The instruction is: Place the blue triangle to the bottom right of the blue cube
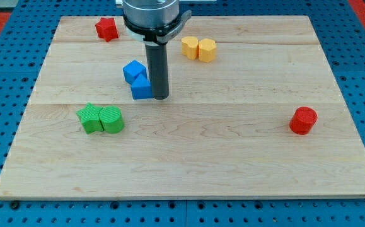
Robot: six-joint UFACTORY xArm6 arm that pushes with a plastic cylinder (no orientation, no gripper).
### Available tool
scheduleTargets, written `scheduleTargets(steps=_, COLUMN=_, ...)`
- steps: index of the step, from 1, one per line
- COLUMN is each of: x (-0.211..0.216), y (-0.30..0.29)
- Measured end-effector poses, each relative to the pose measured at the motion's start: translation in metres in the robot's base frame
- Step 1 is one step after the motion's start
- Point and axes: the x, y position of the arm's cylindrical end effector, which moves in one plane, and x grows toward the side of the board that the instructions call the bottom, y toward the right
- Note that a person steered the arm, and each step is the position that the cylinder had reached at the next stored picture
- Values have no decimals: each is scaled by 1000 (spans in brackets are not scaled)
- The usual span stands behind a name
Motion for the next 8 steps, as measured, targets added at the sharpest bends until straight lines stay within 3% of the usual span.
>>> scheduleTargets(steps=3, x=17, y=-37)
scheduleTargets(steps=5, x=-18, y=-65)
scheduleTargets(steps=6, x=7, y=-62)
scheduleTargets(steps=7, x=51, y=11)
scheduleTargets(steps=8, x=65, y=86)
